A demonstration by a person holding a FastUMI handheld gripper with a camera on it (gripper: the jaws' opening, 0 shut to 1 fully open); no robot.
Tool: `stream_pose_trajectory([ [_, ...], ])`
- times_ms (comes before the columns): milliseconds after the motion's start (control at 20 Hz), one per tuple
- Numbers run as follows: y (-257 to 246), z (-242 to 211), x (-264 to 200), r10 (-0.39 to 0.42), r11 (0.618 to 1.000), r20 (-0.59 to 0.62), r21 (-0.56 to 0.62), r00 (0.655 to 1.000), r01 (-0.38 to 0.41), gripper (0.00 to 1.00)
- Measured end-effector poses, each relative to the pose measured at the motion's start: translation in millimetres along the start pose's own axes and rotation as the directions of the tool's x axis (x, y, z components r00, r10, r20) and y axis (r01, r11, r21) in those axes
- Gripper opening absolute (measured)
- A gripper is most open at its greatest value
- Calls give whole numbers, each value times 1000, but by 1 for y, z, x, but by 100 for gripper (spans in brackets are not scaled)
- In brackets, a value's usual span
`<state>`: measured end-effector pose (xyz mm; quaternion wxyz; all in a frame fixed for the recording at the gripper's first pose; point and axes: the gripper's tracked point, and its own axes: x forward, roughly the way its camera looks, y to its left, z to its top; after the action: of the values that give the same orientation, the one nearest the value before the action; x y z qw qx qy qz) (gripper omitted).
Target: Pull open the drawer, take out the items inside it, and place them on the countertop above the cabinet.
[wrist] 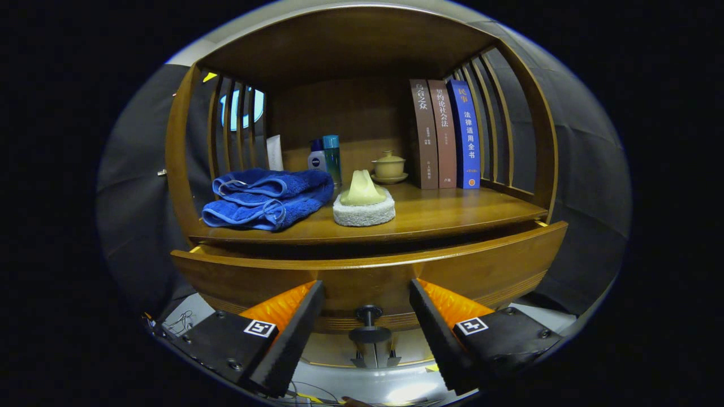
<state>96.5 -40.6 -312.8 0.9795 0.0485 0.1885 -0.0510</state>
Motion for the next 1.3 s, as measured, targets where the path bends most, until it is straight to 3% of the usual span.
stream_pose_trajectory([
  [750,2,1,24,-19,1000,-14,2,1000,19,100],
  [1150,5,18,-1,-30,999,13,-21,999,30,100],
  [1300,1,44,-20,-42,999,25,-10,999,42,100],
])
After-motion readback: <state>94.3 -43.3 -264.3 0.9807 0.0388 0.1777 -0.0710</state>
